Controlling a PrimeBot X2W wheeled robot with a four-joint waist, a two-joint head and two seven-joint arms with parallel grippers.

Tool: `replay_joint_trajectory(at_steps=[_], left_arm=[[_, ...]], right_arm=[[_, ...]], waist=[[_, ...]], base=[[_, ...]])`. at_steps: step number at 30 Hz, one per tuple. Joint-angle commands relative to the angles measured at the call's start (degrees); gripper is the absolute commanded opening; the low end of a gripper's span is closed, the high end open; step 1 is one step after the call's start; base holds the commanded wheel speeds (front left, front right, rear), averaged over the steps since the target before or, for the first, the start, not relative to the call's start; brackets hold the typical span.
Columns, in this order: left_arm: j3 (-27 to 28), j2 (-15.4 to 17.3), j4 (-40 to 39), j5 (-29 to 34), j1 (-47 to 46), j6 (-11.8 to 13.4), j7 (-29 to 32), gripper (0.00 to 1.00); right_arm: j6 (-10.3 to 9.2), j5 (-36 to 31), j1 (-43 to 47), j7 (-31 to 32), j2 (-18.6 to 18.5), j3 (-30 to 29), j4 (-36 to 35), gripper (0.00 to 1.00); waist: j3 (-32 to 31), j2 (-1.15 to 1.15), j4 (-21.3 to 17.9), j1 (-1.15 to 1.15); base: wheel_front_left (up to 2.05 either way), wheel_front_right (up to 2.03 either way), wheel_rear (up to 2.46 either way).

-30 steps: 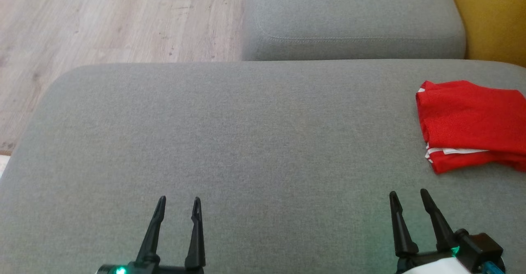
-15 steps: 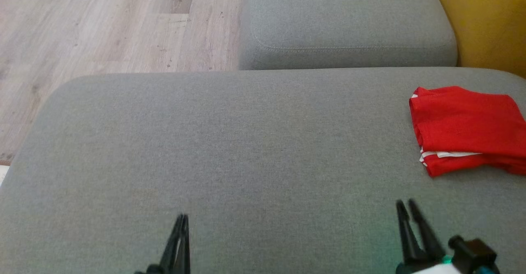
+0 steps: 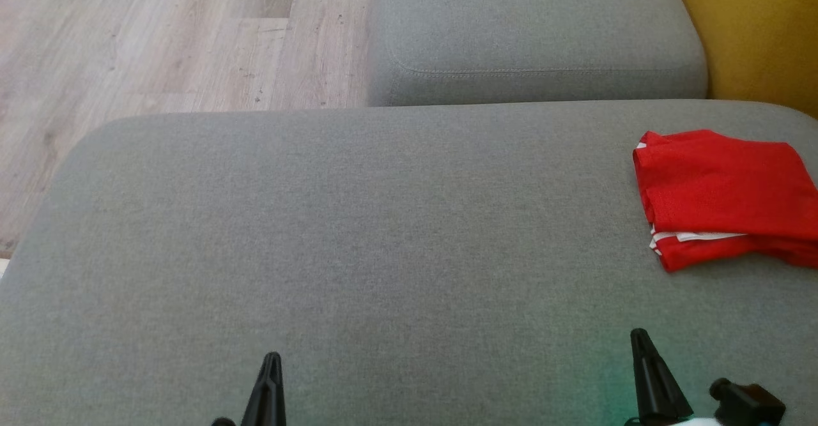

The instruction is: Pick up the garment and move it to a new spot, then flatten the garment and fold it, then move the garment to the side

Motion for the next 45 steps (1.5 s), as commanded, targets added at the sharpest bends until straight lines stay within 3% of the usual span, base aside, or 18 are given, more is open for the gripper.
replay_joint_trajectory(at_steps=[1,45], left_arm=[[1.21,0.33,-1.46,-1.47,-2.69,-0.33,0.11,0.0],[7.63,1.31,1.49,-31.66,-9.31,-4.91,6.03,0.0]], right_arm=[[0.0,1.5,-2.78,0.37,-0.59,-0.32,-1.6,0.0],[-0.02,30.25,-9.01,6.49,-1.59,-3.17,-0.57,0.0]], waist=[[0.04,0.0,-0.04,0.0],[1.6,0.0,-1.78,0.0]], base=[[0.0,0.0,0.0],[0.0,0.0,0.0]])
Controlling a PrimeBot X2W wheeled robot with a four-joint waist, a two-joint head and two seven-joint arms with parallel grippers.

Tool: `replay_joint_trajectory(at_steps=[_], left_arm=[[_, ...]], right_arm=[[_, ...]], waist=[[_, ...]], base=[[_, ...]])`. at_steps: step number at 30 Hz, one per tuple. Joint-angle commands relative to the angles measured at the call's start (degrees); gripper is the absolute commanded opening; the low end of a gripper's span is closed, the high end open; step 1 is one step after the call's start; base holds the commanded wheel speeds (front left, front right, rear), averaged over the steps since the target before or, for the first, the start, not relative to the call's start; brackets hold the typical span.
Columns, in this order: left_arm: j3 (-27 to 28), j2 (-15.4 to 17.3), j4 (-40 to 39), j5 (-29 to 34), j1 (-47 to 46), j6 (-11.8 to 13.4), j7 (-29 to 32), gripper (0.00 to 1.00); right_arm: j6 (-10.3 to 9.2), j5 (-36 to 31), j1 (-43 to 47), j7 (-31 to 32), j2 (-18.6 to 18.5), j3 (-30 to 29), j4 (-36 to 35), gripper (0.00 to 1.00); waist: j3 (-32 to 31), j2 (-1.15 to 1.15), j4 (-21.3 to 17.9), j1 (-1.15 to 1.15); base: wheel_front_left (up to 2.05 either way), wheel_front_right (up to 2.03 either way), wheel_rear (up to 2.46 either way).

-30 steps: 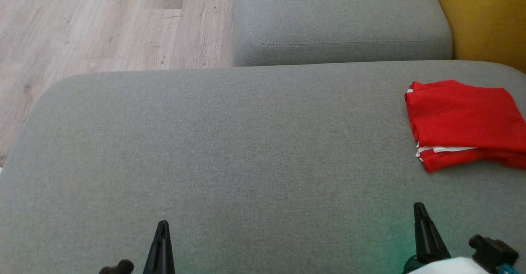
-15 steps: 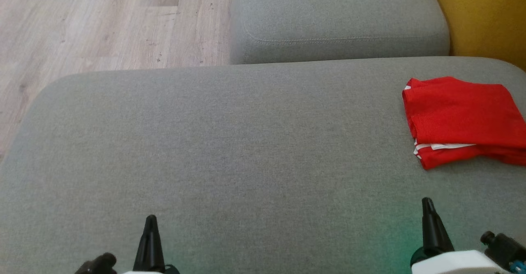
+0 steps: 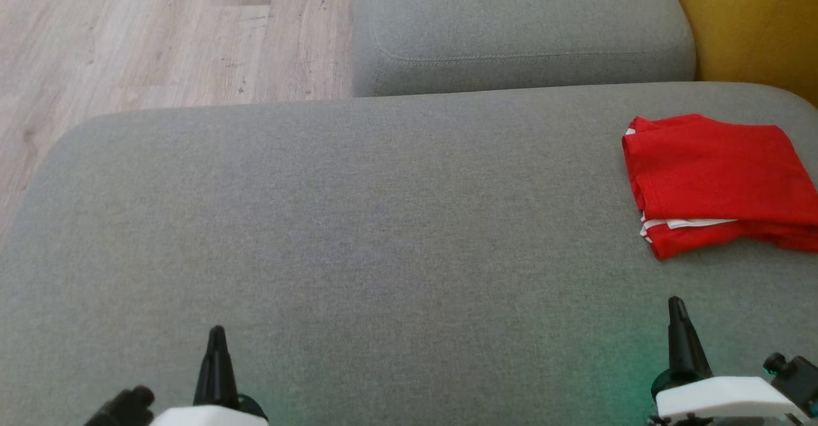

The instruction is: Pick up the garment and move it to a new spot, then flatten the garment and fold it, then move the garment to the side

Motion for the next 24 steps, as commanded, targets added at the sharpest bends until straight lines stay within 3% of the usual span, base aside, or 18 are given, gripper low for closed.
replay_joint_trajectory(at_steps=[1,24], left_arm=[[1.82,0.64,-1.45,-1.68,-3.33,-0.46,0.37,0.0],[6.01,0.75,0.09,-18.01,-6.96,-2.96,4.15,0.0]], right_arm=[[-0.02,1.71,-3.69,0.35,-1.33,0.17,-1.57,0.0],[-0.03,17.31,-7.18,4.18,-1.51,-1.94,-0.97,0.0]], waist=[[0.05,0.0,-0.06,0.0],[0.92,0.0,-1.02,0.0]], base=[[0.0,0.0,0.0],[0.0,0.0,0.0]])
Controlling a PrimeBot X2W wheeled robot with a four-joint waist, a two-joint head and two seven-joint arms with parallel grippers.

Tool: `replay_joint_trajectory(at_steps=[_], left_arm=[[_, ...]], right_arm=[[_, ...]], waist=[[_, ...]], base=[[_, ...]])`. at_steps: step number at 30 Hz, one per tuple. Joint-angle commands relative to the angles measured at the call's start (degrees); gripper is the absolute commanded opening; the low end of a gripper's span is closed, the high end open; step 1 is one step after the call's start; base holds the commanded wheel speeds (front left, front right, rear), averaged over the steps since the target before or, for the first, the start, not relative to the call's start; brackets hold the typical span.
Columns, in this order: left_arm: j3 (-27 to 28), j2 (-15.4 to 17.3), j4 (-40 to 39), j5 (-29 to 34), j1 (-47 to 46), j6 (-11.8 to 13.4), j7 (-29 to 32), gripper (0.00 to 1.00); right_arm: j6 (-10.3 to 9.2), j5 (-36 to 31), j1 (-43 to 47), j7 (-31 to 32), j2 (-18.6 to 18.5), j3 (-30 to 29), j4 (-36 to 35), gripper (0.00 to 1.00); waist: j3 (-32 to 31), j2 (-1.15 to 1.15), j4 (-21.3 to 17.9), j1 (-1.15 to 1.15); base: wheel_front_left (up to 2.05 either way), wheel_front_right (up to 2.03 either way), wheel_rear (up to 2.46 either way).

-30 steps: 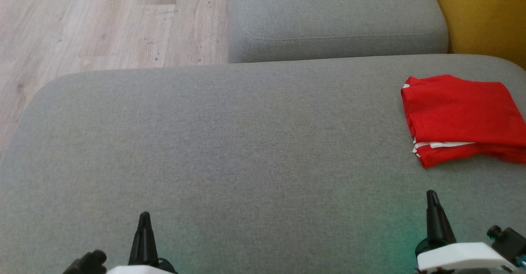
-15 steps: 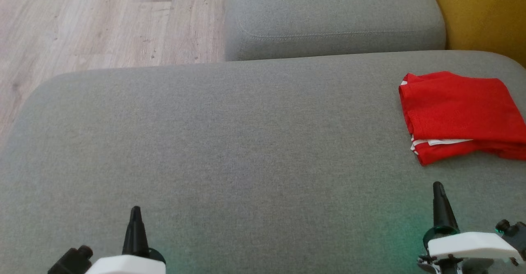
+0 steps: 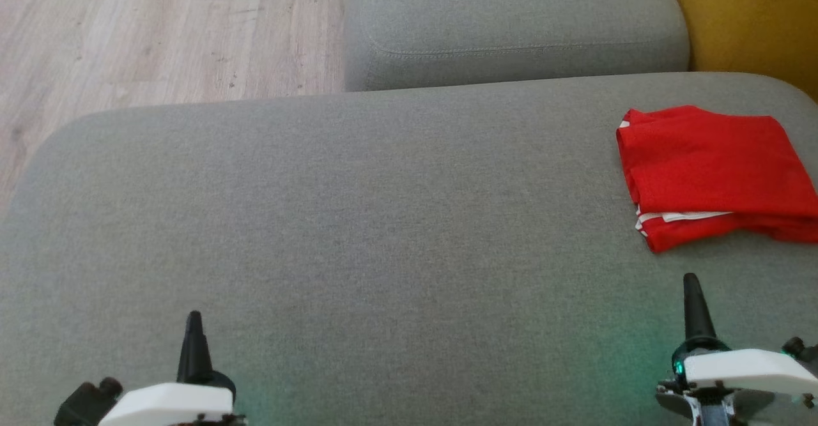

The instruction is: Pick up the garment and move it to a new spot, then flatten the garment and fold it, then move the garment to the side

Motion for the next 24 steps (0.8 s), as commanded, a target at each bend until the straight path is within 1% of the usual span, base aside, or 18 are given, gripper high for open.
replay_joint_trajectory(at_steps=[1,24], left_arm=[[1.95,0.66,-1.4,-1.86,-3.24,-0.56,0.42,0.0],[6.02,0.59,0.03,-16.64,-6.59,-2.84,4.07,0.0]], right_arm=[[-0.03,1.92,-3.27,0.62,-1.33,0.29,-1.68,0.0],[-0.04,16.04,-6.49,4.29,-1.36,-1.84,-1.12,0.0]], waist=[[0.06,0.0,-0.06,0.0],[0.85,0.0,-0.95,0.0]], base=[[0.0,0.0,0.0],[0.0,0.0,0.0]])
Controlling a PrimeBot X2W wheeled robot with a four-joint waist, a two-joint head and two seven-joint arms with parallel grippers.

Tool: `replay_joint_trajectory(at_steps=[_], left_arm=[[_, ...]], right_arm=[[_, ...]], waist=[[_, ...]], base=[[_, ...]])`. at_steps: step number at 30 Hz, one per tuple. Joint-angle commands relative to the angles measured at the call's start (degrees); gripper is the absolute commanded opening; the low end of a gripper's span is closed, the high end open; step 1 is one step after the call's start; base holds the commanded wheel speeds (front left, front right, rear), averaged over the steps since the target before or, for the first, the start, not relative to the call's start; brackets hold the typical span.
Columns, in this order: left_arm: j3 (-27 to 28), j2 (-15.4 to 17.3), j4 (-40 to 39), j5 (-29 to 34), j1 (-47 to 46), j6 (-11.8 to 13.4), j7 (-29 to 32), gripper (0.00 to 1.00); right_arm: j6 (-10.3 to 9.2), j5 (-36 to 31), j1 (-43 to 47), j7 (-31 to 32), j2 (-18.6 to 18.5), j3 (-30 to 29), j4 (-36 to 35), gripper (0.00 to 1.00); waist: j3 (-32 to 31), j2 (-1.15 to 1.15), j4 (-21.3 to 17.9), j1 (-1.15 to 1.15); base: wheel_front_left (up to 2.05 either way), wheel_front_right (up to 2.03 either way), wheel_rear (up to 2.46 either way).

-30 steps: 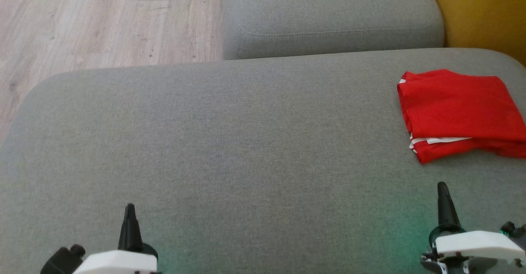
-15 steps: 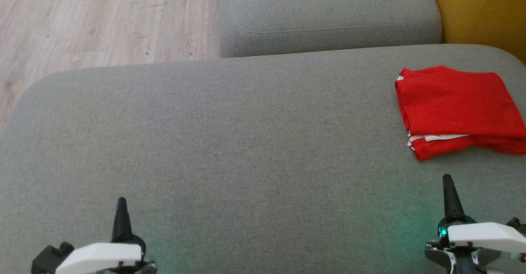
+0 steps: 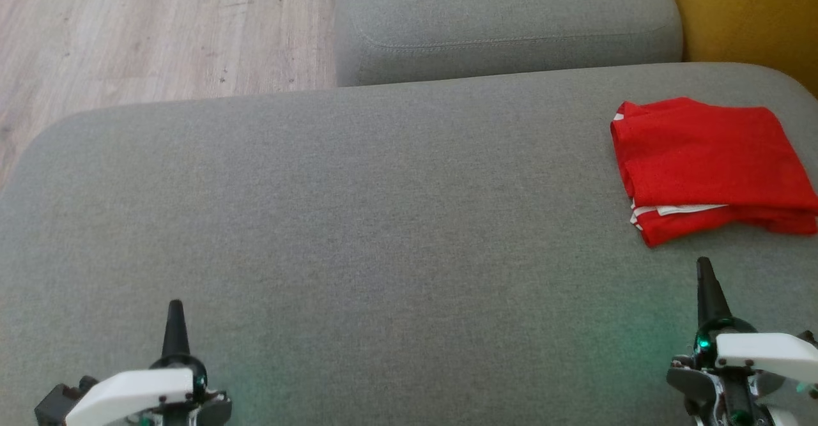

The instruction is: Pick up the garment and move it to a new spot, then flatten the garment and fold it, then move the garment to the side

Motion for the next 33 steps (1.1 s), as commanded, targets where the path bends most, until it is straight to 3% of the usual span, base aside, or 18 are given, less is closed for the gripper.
replay_joint_trajectory(at_steps=[1,20,33], left_arm=[[2.2,0.61,-1.51,-1.93,-3.97,-0.57,0.63,0.0],[5.83,0.47,-0.26,-14.61,-6.89,-2.55,3.88,0.0],[6.19,0.24,-0.23,-14.47,-6.94,-2.57,4.17,0.0]], right_arm=[[-0.04,2.01,-3.64,0.5,-1.18,0.51,-1.77,0.0],[-0.04,14.14,-6.43,3.76,-1.13,-1.43,-1.28,0.0],[-0.04,14.03,-6.49,4.01,-0.93,-1.73,-1.25,0.0]], waist=[[0.06,0.0,-0.07,0.0],[0.75,0.0,-0.84,0.0],[0.76,0.0,-0.85,0.0]], base=[[0.0,0.0,0.0],[0.0,0.0,0.0],[0.0,0.0,0.0]])
